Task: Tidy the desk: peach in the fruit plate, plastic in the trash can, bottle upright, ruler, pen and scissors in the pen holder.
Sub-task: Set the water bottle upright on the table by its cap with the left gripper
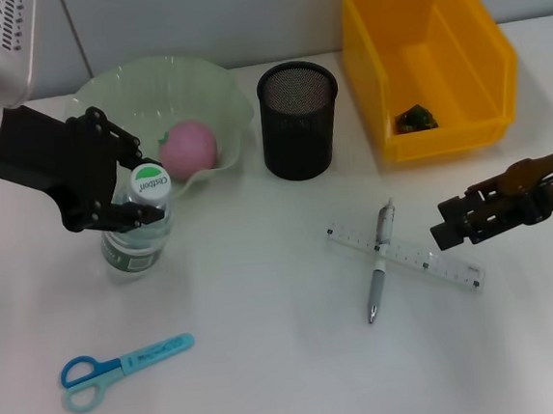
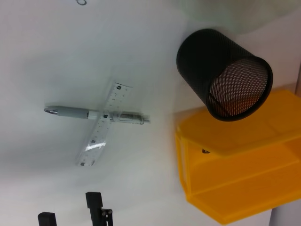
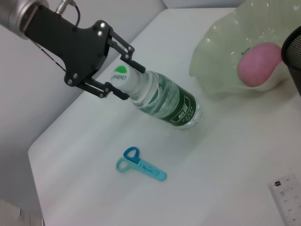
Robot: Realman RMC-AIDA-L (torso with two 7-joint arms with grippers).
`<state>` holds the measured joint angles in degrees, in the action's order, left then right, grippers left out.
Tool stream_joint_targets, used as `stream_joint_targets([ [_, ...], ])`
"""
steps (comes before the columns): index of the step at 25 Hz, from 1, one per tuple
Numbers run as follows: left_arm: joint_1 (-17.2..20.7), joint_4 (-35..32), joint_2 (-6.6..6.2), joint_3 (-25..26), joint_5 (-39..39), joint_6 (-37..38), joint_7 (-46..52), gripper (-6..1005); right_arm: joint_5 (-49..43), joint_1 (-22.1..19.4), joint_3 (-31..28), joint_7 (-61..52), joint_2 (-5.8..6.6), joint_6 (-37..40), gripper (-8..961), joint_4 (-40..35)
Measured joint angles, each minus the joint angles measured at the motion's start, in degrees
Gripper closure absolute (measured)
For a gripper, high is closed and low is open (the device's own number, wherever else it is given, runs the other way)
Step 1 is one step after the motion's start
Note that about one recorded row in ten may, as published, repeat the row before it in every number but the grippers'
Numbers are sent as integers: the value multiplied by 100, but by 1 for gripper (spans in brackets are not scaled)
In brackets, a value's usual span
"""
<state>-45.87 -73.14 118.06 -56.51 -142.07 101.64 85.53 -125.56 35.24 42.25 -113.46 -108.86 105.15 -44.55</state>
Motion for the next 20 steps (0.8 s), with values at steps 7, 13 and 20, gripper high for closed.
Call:
stream_joint_targets([
  [7,-48,-15,-9,154,-3,98,23,547,-14,25,-14,9,5,-13,191,-11],
  [13,-67,-10,-11,229,-10,115,69,547,-14,62,-39,9,6,-18,191,-21],
  [20,-74,-35,-11,296,19,199,263,547,-17,81,-4,13,6,-21,192,-26],
])
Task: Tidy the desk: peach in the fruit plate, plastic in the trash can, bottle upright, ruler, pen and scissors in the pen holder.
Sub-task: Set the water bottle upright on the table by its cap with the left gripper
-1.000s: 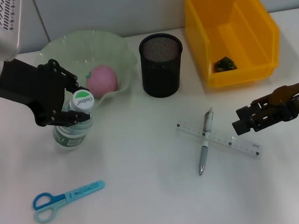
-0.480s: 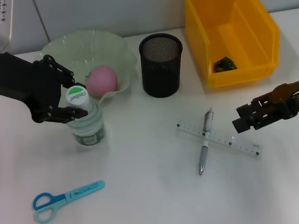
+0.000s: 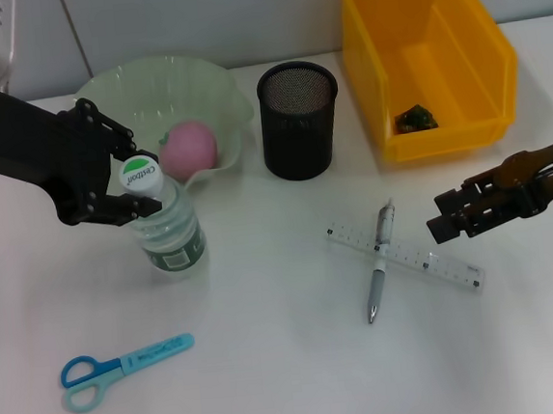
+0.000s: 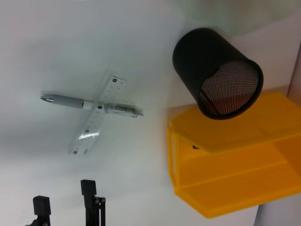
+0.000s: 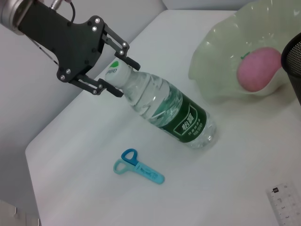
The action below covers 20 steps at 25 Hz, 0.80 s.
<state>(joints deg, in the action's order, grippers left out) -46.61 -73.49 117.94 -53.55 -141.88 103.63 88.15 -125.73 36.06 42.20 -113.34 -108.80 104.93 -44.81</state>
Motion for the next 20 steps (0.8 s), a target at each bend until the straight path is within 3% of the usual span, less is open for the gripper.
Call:
stream_joint_targets([
  [20,-190,162,-58,153,-22,114,1227,547,4,83,15,269,0,41,192,-32],
])
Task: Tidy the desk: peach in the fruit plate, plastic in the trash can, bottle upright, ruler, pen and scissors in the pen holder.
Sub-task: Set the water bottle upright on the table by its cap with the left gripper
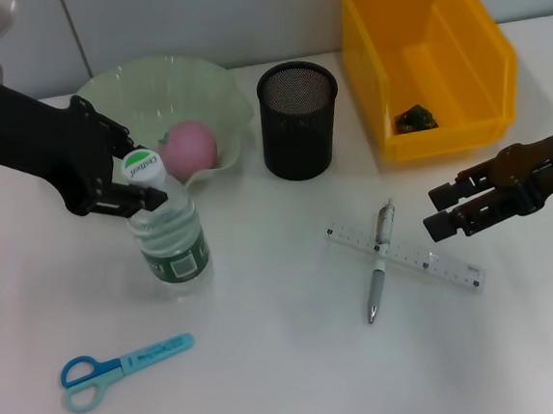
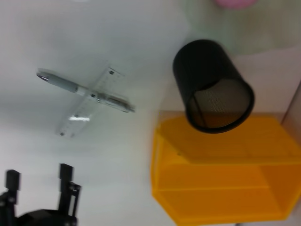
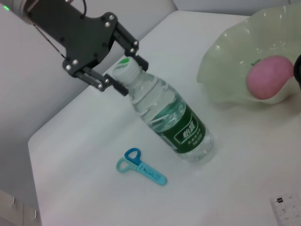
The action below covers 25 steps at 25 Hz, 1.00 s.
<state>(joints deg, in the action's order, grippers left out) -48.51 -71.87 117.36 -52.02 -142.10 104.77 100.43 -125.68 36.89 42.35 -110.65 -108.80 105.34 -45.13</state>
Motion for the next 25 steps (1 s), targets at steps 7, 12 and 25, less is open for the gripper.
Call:
stream_joint_targets([
  [7,51,22,-90,221,-19,-131,555,547,-8,-7,10,99,0,27,193,-5],
  [12,114,68,-166,290,-43,-157,888,548,-42,-35,10,108,0,20,193,-10],
  [25,134,80,-250,591,-364,-347,1199,548,-89,-1,10,112,0,108,191,-66],
])
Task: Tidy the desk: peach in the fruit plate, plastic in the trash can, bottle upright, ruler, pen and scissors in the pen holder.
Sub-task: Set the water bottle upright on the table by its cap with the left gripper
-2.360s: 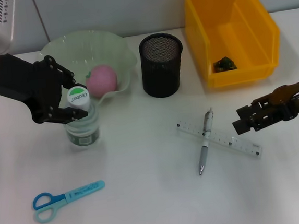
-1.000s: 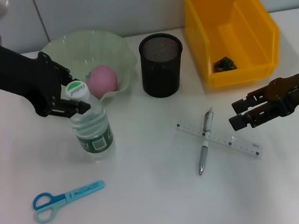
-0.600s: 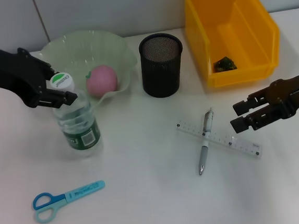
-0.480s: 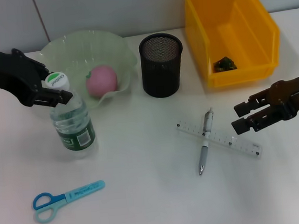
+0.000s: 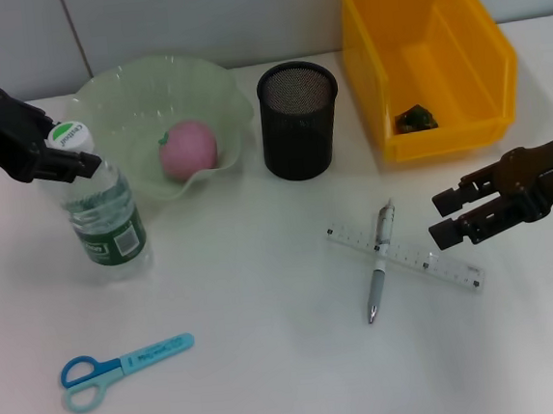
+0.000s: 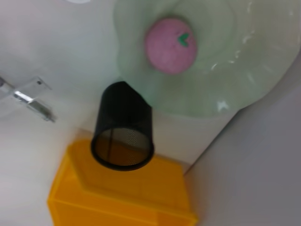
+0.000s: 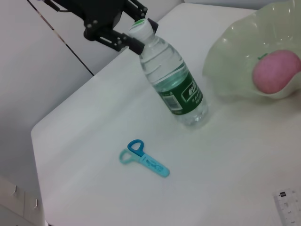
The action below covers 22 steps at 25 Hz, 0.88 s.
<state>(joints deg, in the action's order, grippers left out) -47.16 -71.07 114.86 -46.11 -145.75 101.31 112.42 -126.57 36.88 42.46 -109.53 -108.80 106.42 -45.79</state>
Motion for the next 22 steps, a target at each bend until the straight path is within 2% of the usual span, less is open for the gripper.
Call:
stream_joint_targets([
  [8,43,6,-3,41,-87,-159,77,548,0,15,8,1,0,107,192,-93],
  [13,58,54,-4,38,-443,-401,201,548,0,47,9,-20,0,189,191,-123],
  [22,93,139,-14,53,-445,-456,220,548,13,50,9,-34,-4,273,192,-192],
])
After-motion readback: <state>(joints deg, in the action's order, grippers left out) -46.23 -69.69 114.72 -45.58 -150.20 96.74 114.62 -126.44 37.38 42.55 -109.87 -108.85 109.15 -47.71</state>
